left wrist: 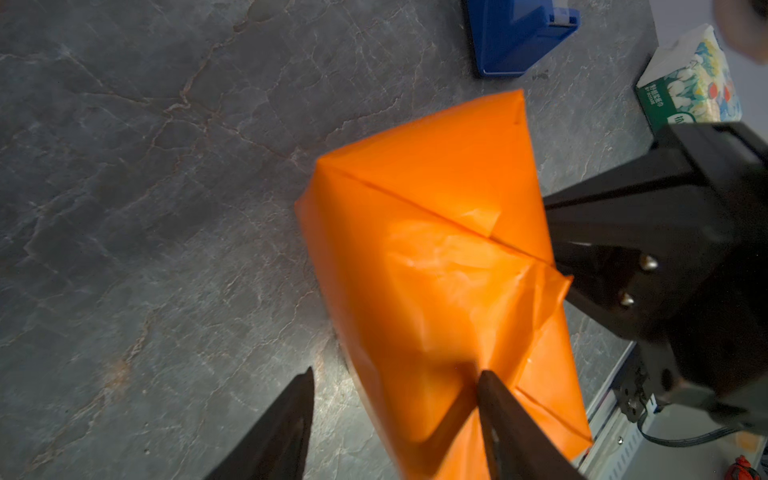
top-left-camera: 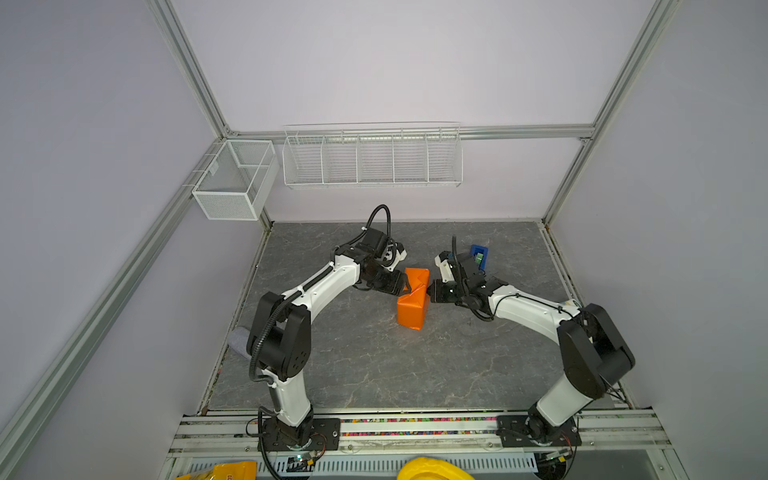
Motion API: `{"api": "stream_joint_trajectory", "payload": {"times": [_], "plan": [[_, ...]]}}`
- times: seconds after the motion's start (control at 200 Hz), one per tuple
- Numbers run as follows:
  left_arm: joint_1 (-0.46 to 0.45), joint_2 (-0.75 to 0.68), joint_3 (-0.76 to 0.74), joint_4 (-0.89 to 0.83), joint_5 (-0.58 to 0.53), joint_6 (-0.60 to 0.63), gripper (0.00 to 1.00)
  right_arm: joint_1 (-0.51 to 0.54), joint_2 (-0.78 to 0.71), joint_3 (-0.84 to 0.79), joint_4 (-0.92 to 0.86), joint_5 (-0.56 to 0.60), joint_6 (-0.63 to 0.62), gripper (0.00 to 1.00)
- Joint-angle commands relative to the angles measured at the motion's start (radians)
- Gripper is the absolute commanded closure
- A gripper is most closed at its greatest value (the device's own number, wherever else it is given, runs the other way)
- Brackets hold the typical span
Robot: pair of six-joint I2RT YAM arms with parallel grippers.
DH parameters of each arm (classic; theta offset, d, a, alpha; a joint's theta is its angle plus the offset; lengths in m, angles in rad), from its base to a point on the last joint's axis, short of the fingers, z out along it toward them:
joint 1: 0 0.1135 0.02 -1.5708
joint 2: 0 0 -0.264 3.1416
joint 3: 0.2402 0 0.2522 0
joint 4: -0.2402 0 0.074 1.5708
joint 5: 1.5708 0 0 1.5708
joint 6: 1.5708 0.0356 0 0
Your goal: Wrap the gift box in paper
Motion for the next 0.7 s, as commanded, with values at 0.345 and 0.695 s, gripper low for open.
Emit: {"api": "stream_joint_trajectory", "payload": {"times": [0.345,0.695], "plan": [[-0.023,0.057,-0.079,-0.123,-0.063,0.02,0.38,-0.033,-0.136,0.023,-0.108,-0.111,0.182,0.57],[-0.023,0.055,-0.086,-0.104,-0.061,0.009,0.38,-0.036,-0.003,0.117,-0.121,-0.234,0.33,0.34]]}}
